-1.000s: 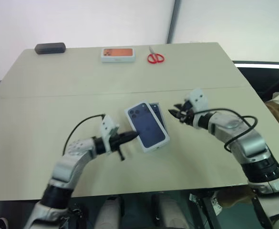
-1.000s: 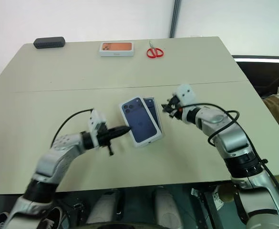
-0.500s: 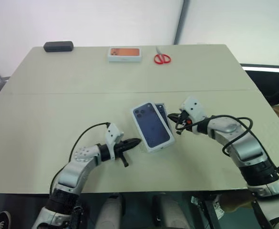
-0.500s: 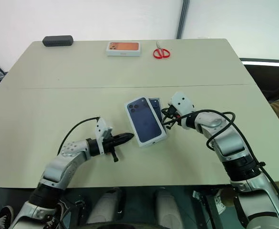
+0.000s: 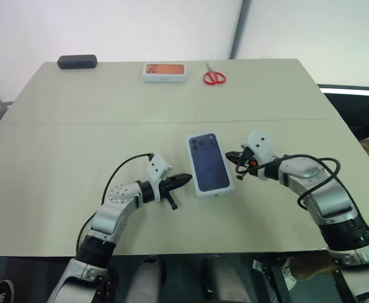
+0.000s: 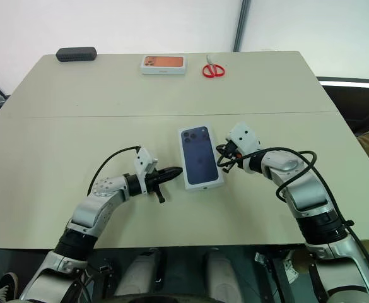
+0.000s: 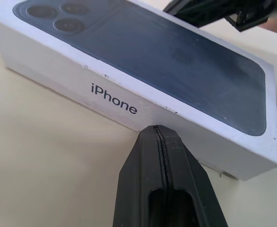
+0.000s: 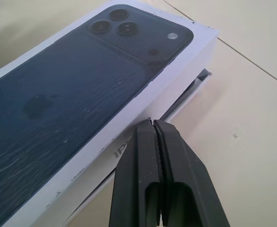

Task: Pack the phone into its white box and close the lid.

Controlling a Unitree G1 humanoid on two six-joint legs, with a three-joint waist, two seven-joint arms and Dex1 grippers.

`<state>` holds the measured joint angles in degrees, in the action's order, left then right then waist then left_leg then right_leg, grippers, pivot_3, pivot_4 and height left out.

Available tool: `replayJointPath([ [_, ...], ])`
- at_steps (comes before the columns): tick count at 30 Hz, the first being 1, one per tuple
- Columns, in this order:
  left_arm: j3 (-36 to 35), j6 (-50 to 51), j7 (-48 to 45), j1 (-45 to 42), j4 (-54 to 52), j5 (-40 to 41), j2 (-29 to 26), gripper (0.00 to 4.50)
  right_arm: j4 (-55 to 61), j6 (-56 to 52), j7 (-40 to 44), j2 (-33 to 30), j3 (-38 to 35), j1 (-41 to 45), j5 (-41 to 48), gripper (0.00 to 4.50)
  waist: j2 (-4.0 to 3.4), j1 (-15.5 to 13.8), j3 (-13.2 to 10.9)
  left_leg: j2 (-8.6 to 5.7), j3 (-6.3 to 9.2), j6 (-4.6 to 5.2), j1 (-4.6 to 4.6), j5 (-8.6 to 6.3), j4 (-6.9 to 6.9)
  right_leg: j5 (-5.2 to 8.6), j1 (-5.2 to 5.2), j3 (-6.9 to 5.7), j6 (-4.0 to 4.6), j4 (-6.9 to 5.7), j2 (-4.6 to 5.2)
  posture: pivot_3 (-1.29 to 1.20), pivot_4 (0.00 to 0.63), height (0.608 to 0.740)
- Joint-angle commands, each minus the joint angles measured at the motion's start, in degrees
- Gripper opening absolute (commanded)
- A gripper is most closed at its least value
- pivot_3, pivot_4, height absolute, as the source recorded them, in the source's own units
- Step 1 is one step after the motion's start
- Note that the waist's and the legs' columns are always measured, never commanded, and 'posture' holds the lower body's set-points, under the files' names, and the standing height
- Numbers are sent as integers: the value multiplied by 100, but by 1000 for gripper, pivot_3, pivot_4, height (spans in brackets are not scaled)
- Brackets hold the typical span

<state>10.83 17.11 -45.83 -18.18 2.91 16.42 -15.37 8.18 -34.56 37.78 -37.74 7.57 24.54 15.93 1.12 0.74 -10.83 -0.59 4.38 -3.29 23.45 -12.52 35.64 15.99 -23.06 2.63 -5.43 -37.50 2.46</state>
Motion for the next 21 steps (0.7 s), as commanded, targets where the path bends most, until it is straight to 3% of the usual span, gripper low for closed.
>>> replayJointPath([
  [1,23,-102,44,-105,-141,17,147,0,258,4,8,108,-74,11,-15,61,0,1,0,0,0,0,0,0,0,0,0,0,0,0,0,0,150,740],
  [21,-63,-123,365,-131,-301,39,417,0,-139,189,-55,472,32,89,-627,61,0,12,0,-1,0,0,-2,0,2,0,0,-1,0,-6,-2,0,150,740],
])
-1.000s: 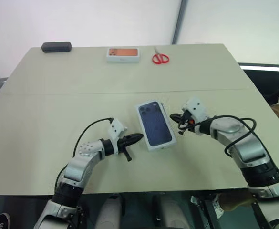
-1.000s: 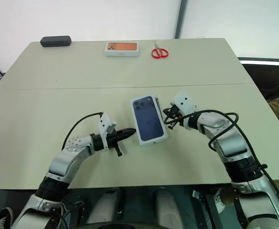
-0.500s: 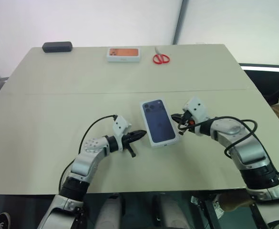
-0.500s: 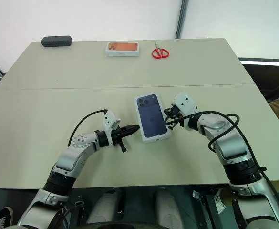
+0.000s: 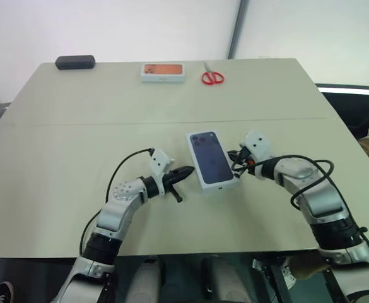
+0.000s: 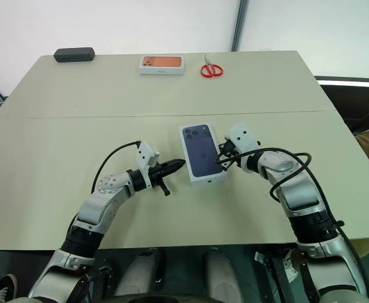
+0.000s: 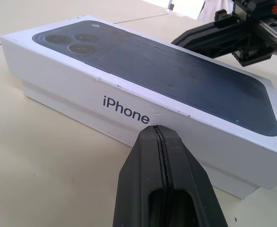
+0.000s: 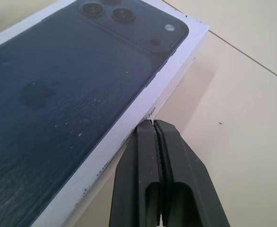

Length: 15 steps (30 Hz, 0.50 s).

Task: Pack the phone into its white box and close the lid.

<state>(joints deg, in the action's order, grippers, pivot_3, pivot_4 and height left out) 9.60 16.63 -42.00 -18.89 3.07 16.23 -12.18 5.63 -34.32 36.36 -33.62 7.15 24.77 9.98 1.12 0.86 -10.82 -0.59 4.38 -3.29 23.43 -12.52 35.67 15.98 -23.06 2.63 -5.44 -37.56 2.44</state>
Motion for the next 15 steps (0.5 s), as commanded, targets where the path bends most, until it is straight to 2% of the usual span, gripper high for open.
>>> replayJointPath([
  [1,80,-89,-9,-38,-340,39,102,0,116,167,103,61,73,49,-48,61,0,-2,0,0,0,0,0,0,0,0,0,0,0,0,0,0,150,740],
  [15,-71,-33,4,-11,-469,150,77,0,78,211,163,79,18,82,-174,61,0,0,0,-1,0,0,0,0,0,0,0,0,0,0,0,0,150,740],
])
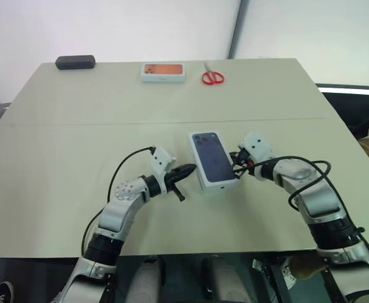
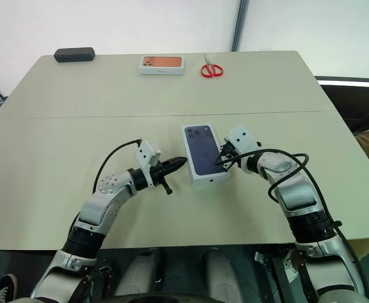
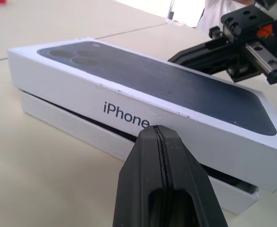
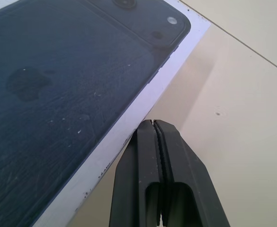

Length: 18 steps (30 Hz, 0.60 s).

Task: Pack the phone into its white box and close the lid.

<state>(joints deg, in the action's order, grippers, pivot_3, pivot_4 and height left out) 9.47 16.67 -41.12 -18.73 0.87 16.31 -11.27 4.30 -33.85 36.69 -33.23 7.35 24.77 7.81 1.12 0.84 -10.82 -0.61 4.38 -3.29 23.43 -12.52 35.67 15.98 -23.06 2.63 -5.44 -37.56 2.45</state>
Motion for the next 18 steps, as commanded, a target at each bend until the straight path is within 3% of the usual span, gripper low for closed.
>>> replayJointPath([
  [1,-69,-13,-83,-13,-243,139,-40,0,240,176,156,12,2,61,33,61,0,2,0,0,0,0,0,0,0,0,0,0,0,0,0,0,150,740],
  [12,-152,2,-43,120,-268,157,-171,0,312,361,341,-308,-70,-53,-145,61,0,10,0,0,0,0,-1,0,0,0,0,0,0,-1,-1,0,150,740],
  [18,-750,494,239,-479,-487,916,105,0,49,502,196,-112,-713,404,269,61,1,-6,-1,1,0,0,0,0,3,0,0,0,0,-1,1,0,150,740],
])
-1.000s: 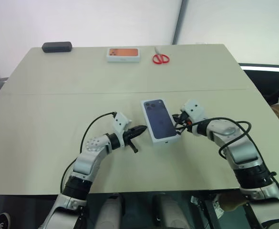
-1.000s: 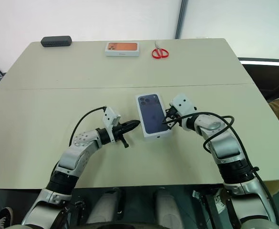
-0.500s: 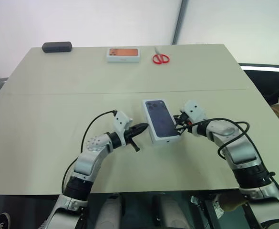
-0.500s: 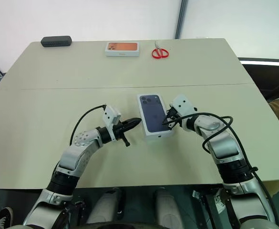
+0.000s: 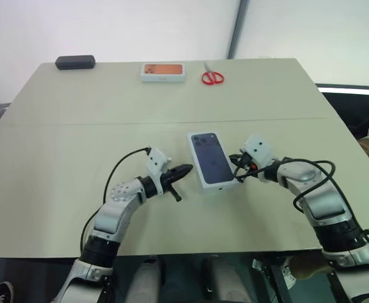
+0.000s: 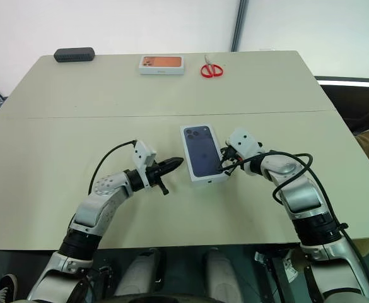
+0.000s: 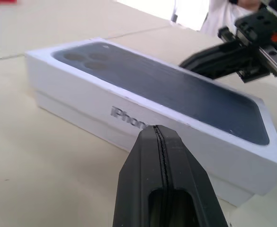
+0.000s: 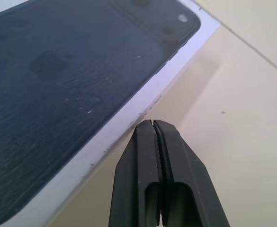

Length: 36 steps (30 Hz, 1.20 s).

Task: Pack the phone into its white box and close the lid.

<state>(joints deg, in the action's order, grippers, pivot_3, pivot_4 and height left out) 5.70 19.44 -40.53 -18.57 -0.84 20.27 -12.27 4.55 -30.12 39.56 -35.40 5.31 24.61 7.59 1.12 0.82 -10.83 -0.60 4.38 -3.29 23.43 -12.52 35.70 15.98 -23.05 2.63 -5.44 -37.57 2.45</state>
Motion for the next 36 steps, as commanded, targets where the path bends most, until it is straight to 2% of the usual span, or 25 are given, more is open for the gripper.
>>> replayJointPath([
  [1,-438,274,250,-677,-292,621,304,0,-11,116,-94,167,-543,516,339,61,1,-4,0,0,1,0,2,0,4,0,0,-1,0,-1,0,0,150,740],
  [4,-510,226,383,-1195,89,678,620,0,-192,149,-103,411,-448,720,370,61,3,-8,1,-6,7,4,1,-3,18,0,13,-10,-1,-1,-1,0,150,740],
  [9,-279,-406,429,-1661,987,80,791,0,-294,268,-37,558,-149,826,200,61,2,7,2,-33,14,11,-5,-7,21,2,25,-13,-5,1,7,0,150,740],
  [15,739,-324,-209,-1174,1524,-787,219,0,186,148,286,253,159,41,138,61,-1,7,4,-36,19,11,-5,-7,19,3,25,-13,-7,-2,8,0,150,740],
  [19,1380,-198,-430,-814,1470,-1310,-159,0,311,463,578,-213,866,-684,-438,61,-2,-19,48,-39,29,12,-24,-8,23,5,54,-21,-8,3,10,0,150,740],
  [23,1110,15,-314,-880,1283,-1097,-14,0,434,223,531,-29,643,-657,-158,61,-2,-5,102,-46,30,39,-135,-30,-5,31,179,-22,-8,58,25,0,150,740],
  [28,714,103,-122,-1065,1464,-931,183,0,240,65,457,190,248,-260,107,61,-5,1,103,-46,38,40,-127,-30,-5,22,169,-22,-24,55,26,0,150,740],
  [29,606,123,-129,-1083,1412,-836,206,249,270,-145,515,286,45,-180,402,13,-5,2,103,-46,39,40,-124,-30,-4,21,165,-21,-25,53,26,0,150,740],
  [31,265,369,-210,-1152,1140,-417,237,828,323,-390,514,440,-350,10,838,562,-7,4,98,-45,45,40,-104,-29,-4,20,145,-20,-27,48,26,0,150,740],
  [33,-106,432,-109,-1469,950,-165,192,1844,432,-229,571,434,-517,174,974,1359,-11,2,93,-46,44,40,-85,-29,-4,19,119,-12,-28,38,30,0,150,740],
  [36,-325,474,-114,-1899,846,-50,63,3377,513,-193,546,565,-647,492,1189,2979,-11,2,92,-50,46,39,-22,-28,20,18,55,-17,-29,16,26,0,150,740],
])
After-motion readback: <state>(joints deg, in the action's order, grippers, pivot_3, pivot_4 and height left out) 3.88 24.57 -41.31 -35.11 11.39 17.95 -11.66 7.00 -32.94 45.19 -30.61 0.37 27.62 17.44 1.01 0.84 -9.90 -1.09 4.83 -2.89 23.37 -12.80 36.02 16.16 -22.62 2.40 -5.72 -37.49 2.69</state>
